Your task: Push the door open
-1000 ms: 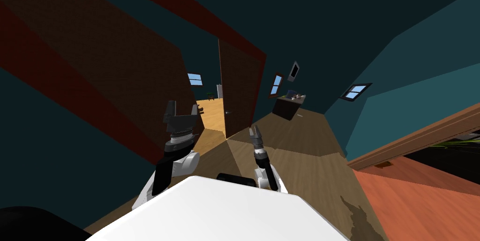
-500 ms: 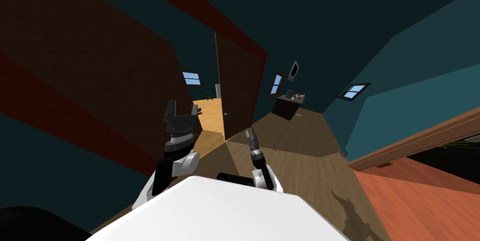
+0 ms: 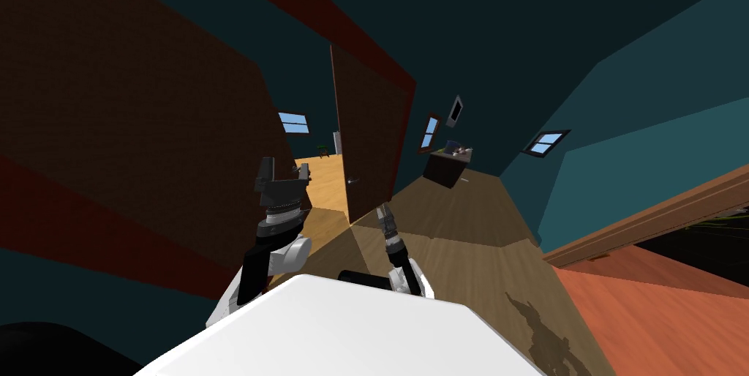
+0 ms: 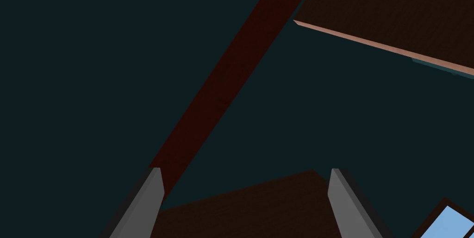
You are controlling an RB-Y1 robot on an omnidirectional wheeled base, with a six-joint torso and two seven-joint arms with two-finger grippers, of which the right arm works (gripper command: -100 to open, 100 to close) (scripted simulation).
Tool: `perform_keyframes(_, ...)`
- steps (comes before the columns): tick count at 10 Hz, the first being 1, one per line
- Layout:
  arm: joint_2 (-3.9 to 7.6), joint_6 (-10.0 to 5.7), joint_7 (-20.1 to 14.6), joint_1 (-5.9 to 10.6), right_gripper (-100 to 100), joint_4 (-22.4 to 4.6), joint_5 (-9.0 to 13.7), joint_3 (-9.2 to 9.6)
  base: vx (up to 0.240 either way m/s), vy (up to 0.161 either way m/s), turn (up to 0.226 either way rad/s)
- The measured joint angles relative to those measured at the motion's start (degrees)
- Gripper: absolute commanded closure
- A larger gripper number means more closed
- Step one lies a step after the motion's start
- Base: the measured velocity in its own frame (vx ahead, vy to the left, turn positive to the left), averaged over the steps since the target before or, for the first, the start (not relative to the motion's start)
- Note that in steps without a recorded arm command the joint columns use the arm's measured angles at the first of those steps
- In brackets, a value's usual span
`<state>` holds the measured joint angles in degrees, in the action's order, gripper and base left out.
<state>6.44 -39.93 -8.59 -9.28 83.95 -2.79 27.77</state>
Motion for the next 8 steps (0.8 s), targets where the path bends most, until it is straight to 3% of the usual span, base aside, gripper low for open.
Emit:
perform_keyframes(3, 0.2, -0.69, -0.2, 1.44, -100, -4.1, 0.0, 2.01, 0.104, 0.028, -0.046)
perform_keyframes(5, 0.33, -0.46, -0.1, 1.81, -100, -5.3, -0.1, 3.47, 0.092, 0.03, -0.034)
perform_keyframes(8, -0.09, -1.25, -0.1, 3.79, -100, -10.2, -0.1, 5.49, 0.131, 0.046, -0.05)
